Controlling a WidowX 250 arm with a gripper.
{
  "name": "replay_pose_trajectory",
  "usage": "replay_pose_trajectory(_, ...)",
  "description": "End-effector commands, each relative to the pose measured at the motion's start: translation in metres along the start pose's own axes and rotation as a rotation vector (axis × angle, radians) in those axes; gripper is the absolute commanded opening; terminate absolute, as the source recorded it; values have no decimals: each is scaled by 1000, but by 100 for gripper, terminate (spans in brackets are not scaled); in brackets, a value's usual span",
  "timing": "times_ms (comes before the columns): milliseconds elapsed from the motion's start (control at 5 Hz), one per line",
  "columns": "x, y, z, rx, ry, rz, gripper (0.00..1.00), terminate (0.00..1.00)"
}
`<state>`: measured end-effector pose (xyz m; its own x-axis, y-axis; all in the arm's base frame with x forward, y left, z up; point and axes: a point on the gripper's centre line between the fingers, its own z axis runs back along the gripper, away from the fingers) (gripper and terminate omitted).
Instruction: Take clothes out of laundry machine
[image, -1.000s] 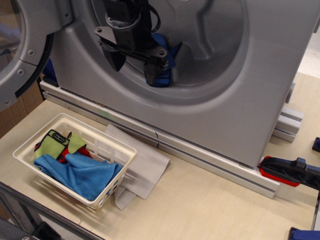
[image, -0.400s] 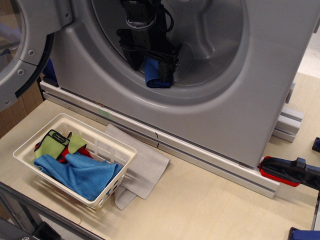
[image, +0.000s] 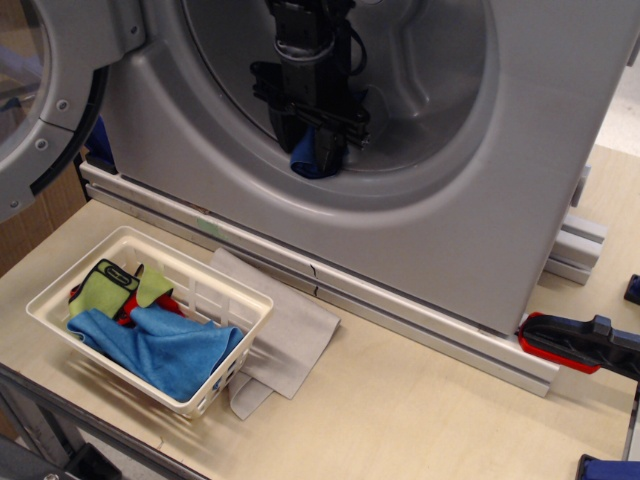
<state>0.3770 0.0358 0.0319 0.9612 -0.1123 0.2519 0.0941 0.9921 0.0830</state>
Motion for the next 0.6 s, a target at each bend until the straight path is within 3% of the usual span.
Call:
replay_pose_trajectory(0, 16, 12, 24, 72, -100, 76, 0, 0)
replay_pose_trajectory(200, 16, 15, 46, 139, -117, 95, 0, 0)
replay_pose_trajectory(400, -4, 20, 74, 127, -78, 165, 0, 0)
